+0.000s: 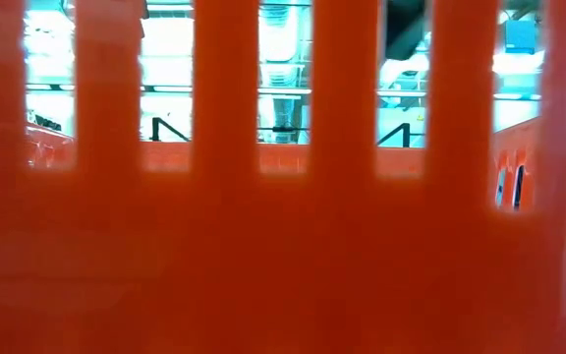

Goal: Stack baskets on shelf by color
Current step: Stack the red bin on top of the red bin on the shelf

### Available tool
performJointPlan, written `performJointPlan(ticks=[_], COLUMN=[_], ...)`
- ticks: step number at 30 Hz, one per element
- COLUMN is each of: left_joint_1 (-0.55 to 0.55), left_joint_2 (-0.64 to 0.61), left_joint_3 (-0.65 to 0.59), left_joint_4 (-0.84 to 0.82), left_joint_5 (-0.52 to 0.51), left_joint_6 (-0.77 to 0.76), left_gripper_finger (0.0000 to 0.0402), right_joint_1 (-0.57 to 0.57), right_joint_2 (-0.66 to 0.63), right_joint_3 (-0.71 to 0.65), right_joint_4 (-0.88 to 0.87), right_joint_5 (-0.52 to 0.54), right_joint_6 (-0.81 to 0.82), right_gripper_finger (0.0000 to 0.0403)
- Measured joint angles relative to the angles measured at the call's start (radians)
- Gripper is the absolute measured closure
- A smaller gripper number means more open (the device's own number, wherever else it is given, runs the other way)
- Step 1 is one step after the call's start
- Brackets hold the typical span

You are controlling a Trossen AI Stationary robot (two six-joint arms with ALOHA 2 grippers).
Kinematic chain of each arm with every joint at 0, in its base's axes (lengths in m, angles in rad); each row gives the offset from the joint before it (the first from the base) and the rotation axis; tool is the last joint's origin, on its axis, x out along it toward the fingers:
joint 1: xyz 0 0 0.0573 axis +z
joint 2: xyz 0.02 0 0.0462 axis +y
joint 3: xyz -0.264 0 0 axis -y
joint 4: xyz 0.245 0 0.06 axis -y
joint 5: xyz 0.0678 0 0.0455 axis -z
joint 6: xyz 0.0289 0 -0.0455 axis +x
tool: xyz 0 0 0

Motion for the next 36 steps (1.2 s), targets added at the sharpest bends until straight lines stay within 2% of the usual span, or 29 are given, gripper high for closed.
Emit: performJointPlan(ticks=[3,7,17,22,29,36], left_joint_1=[-0.013,-0.033,-0.062,-0.064,-0.064,-0.064], left_joint_2=[0.000,0.000,0.000,0.000,0.000,0.000], left_joint_3=[0.000,0.000,0.000,0.000,0.000,0.000], left_joint_4=[0.000,0.000,0.000,0.000,0.000,0.000], left_joint_5=[-0.002,-0.002,-0.003,-0.003,-0.005,-0.071], left_joint_6=[0.000,-0.006,-0.018,-0.018,-0.019,-0.048], left_gripper_finger=[0.0168,0.0168,0.0168,0.0168,0.0168,0.0168], right_joint_1=[0.003,0.005,-0.007,-0.014,-0.030,-0.039], right_joint_2=[0.022,0.040,0.118,0.120,0.120,0.120], right_joint_3=[0.000,0.004,-0.001,0.000,0.000,0.000], right_joint_4=[-0.004,0.000,0.019,0.022,0.026,0.036], right_joint_5=[-0.042,-0.042,-0.068,-0.079,-0.095,-0.096], right_joint_6=[-0.044,-0.076,-0.106,-0.102,-0.102,-0.119], right_gripper_finger=[0.0231,0.0214,0.0219,0.0238,0.0297,0.0317])
